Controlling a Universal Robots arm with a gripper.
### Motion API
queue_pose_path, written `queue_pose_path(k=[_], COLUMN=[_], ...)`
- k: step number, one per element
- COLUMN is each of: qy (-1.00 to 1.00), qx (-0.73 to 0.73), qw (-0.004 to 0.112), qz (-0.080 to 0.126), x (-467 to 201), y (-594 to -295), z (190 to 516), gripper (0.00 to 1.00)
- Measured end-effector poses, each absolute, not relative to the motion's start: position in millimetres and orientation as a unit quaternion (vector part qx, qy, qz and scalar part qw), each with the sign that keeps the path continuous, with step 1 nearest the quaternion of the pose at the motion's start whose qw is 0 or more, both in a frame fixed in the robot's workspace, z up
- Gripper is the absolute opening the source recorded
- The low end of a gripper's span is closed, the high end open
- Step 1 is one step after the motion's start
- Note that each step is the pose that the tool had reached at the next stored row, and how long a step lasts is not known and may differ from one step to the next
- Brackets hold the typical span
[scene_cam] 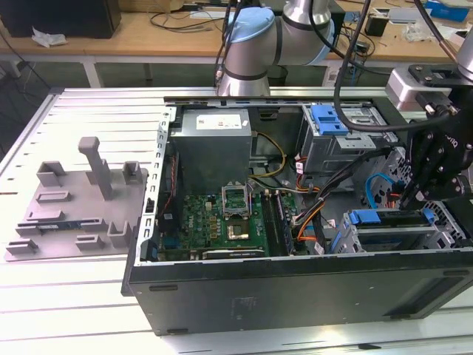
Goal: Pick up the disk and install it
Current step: 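Insert the first disk wire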
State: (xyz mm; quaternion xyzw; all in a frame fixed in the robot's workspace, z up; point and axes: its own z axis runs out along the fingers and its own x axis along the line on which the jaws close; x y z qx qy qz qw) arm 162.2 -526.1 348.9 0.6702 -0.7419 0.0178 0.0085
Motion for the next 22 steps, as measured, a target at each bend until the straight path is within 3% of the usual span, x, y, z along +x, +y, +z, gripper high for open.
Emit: queue_pose_path(k=[22], qy=[-0.73], qx=[0.684], qw=[0.008], qz=[0.018], x=[162.2], y=[-527.0], z=[348.7], gripper=[0.17])
